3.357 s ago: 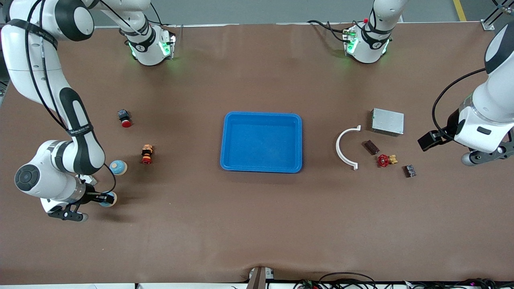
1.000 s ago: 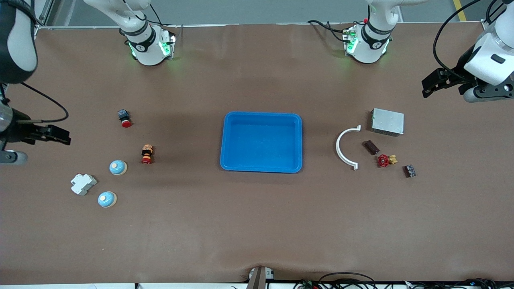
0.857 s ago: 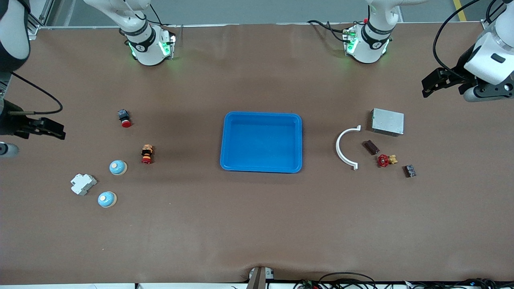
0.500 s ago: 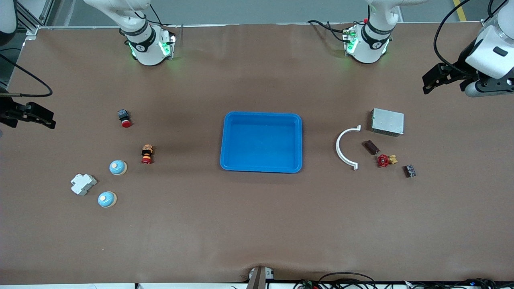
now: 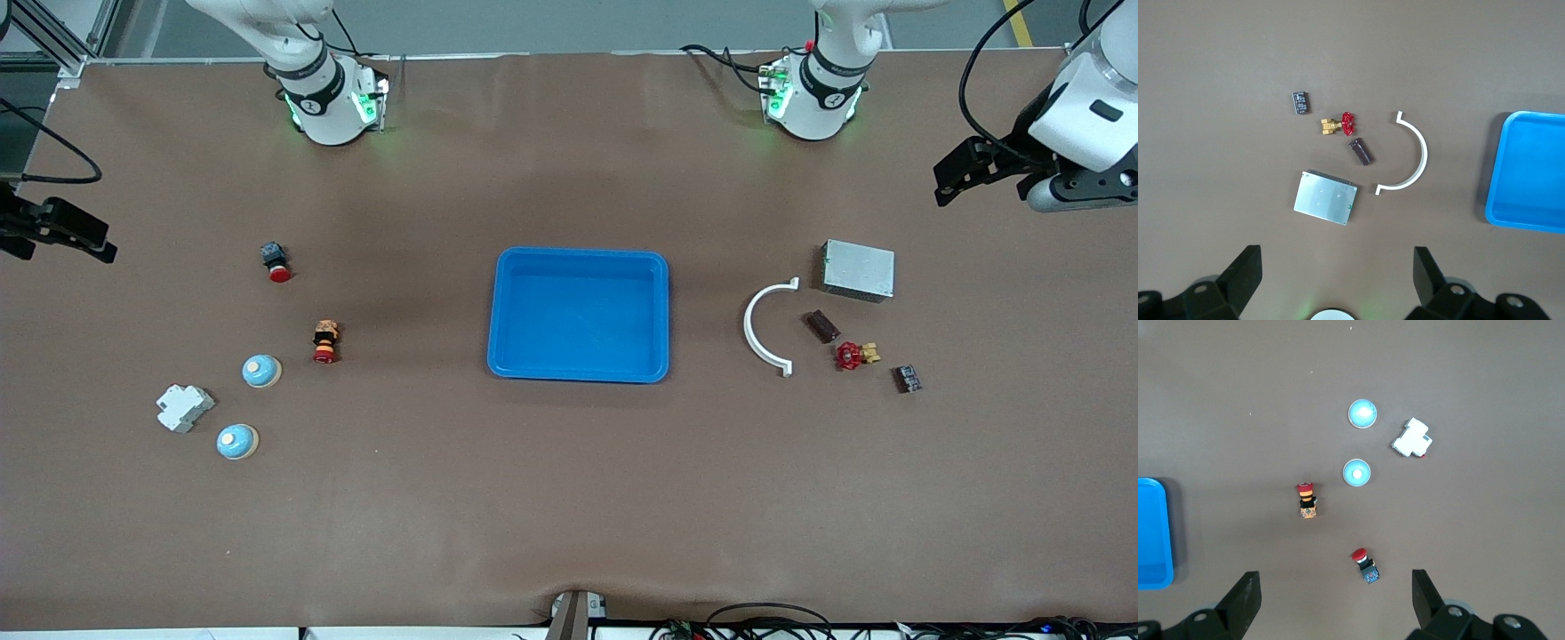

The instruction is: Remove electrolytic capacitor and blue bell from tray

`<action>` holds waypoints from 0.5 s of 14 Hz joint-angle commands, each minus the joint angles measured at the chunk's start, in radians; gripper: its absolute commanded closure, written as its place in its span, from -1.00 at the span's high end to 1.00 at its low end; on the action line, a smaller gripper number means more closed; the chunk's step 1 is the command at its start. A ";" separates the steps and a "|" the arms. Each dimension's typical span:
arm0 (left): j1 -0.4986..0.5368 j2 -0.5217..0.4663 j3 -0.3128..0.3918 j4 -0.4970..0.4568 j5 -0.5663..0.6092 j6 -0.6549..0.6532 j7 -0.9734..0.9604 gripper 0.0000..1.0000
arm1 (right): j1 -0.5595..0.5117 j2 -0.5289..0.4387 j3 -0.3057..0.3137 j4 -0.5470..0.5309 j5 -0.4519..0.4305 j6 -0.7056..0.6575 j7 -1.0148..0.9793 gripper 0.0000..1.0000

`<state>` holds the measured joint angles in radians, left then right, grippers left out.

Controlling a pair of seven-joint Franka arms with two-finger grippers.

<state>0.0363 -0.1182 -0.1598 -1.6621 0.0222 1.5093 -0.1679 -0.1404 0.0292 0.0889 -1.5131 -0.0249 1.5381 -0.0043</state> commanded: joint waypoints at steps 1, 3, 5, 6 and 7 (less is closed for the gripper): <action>0.005 -0.012 0.000 0.012 -0.007 -0.032 0.001 1.00 | -0.016 -0.049 0.008 -0.055 0.023 0.010 0.000 1.00; 0.005 -0.012 0.002 0.007 -0.007 -0.040 0.001 1.00 | -0.016 -0.058 0.008 -0.064 0.023 0.008 0.000 1.00; 0.005 -0.014 0.000 0.004 -0.007 -0.040 0.002 1.00 | -0.016 -0.063 0.008 -0.065 0.037 0.008 0.000 1.00; 0.005 -0.014 0.000 0.001 -0.007 -0.040 0.002 1.00 | -0.018 -0.064 0.006 -0.065 0.039 0.005 0.000 1.00; 0.005 -0.014 0.000 0.001 -0.007 -0.040 0.002 1.00 | -0.016 -0.064 0.008 -0.065 0.039 0.005 0.000 1.00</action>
<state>0.0374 -0.1182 -0.1589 -1.6575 0.0222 1.4814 -0.1679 -0.1404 -0.0007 0.0889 -1.5435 -0.0133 1.5380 -0.0043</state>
